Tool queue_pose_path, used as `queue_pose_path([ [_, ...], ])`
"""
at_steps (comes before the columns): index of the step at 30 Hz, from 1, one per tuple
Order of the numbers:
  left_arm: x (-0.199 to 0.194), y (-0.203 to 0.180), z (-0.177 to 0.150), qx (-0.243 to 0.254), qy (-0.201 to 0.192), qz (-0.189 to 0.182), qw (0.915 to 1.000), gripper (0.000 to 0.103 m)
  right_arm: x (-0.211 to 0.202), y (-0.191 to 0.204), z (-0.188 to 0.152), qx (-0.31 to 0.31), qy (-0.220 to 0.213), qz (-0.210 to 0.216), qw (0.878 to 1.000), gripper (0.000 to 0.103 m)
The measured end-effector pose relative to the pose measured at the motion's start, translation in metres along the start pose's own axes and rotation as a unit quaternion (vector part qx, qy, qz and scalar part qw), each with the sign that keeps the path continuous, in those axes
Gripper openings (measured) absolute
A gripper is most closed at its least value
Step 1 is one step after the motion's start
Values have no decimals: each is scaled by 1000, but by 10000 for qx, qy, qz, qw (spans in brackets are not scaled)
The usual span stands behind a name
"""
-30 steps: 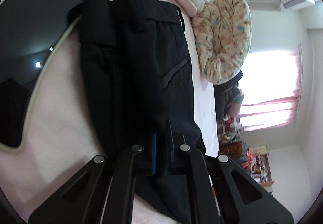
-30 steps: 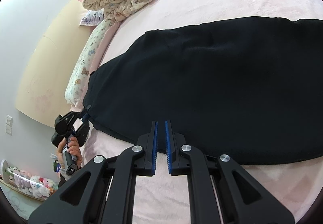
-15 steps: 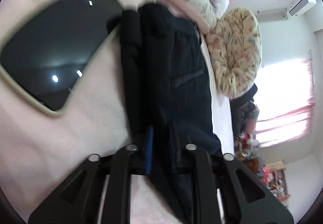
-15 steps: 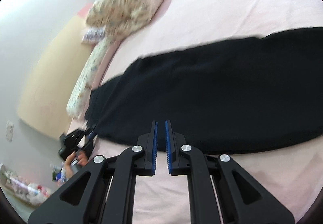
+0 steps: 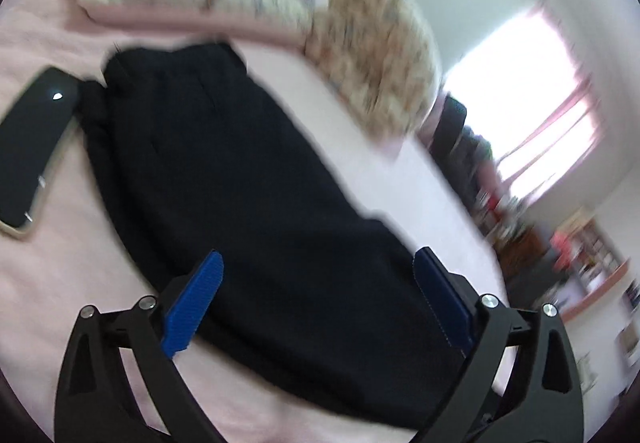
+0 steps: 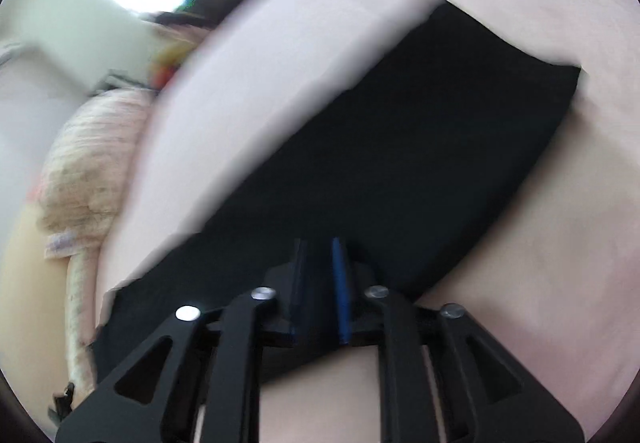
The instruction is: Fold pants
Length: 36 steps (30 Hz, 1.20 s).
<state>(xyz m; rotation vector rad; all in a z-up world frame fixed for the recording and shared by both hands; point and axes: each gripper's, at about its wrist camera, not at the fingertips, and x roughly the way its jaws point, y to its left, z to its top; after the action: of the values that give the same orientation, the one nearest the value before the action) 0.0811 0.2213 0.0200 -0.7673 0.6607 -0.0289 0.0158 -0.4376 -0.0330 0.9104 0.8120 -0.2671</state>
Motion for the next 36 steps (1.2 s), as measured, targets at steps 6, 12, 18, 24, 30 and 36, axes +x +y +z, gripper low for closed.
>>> queue_pose_path([
  [6,11,-13,-12,177,105,-59,9998,96,-79,-57,11,1030,-1358,1052,9797,84],
  [12,13,-23,-15,243,-74,-226,9994,97,-100,-134,14,2433,-1804,1249,9448,78],
  [18,21,-20,-15,105,80,-245,9996,99,-73,-118,25,2171,-1445,1159,9584,65],
  [24,25,-21,-17,207,161,-157,9995,99,-49,-109,31,2129,-1270,658,9665,64],
  [30,29,-24,-18,330,232,-141,9991,100,-28,-115,38,2123,-1460,837,9626,22],
  [36,29,-23,-18,292,272,-208,9990,101,-37,-111,35,2118,-1715,1322,9530,17],
])
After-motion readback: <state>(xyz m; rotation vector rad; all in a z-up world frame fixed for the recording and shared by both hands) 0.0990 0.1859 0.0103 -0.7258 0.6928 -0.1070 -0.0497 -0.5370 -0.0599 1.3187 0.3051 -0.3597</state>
